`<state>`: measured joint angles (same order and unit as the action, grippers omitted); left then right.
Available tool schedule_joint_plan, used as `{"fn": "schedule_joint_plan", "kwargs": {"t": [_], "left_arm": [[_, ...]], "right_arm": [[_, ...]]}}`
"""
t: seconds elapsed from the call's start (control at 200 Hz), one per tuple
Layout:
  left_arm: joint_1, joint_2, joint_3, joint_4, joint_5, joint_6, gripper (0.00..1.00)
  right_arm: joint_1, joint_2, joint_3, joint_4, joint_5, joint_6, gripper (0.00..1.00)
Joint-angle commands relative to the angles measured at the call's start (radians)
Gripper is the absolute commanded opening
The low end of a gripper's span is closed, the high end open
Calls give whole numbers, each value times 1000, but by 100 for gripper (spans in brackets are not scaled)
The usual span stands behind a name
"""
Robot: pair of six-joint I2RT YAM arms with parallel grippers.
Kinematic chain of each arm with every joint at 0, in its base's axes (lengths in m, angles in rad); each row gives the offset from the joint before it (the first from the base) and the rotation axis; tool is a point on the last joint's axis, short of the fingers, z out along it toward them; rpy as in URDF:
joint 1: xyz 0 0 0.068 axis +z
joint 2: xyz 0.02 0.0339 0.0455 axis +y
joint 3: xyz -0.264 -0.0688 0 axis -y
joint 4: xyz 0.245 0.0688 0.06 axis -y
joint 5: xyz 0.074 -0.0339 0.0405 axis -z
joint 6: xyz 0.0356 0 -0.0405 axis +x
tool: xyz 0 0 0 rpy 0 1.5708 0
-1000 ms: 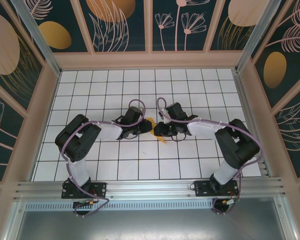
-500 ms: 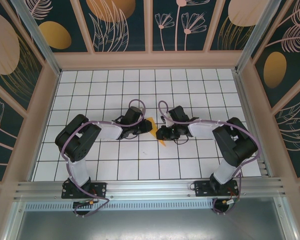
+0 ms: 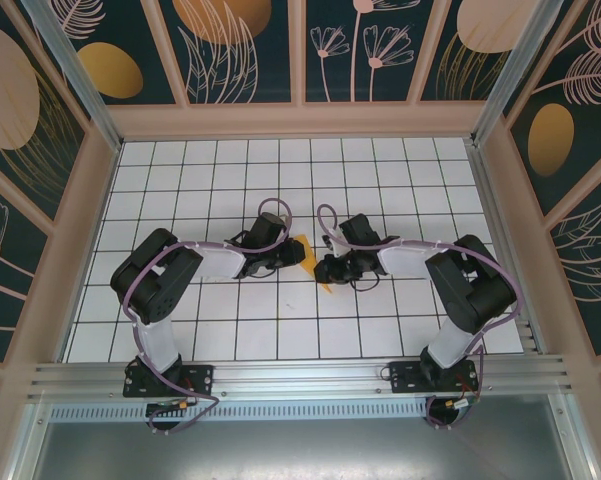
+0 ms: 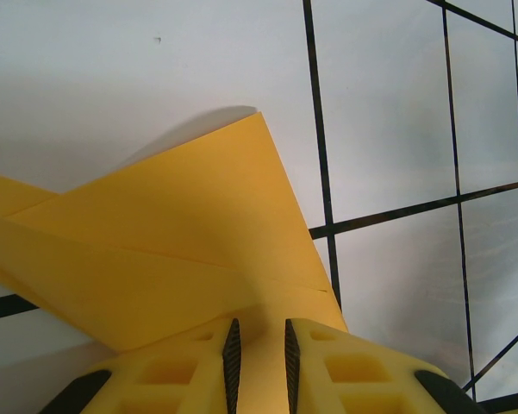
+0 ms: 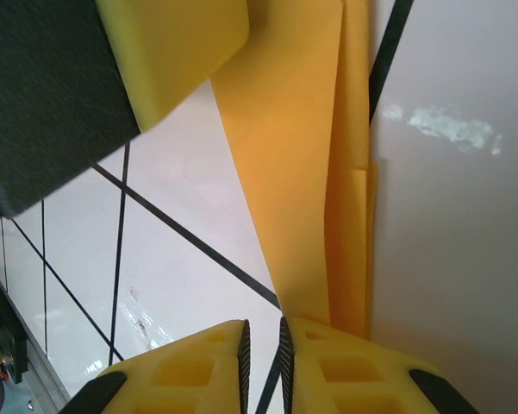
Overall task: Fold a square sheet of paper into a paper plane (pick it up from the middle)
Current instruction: Fold the wing for the fifth time at the center of the table.
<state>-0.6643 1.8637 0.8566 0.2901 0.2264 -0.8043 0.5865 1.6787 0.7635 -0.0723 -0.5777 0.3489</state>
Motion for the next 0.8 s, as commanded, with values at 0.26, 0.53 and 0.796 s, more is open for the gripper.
{"fn": "schedule_joint_plan", "kwargs": {"t": [0.26, 0.53, 0.796], "left_arm": [[3, 87, -6, -71, -94, 17, 25], [5, 90, -5, -76, -100, 15, 25], [4, 91, -4, -84, -107, 17, 25]], "right_arm": [[-12, 6, -49, -54, -12, -30, 20], [-14, -11, -83, -79, -5, -44, 19], [-17, -65, -138, -90, 16, -13, 19]]}}
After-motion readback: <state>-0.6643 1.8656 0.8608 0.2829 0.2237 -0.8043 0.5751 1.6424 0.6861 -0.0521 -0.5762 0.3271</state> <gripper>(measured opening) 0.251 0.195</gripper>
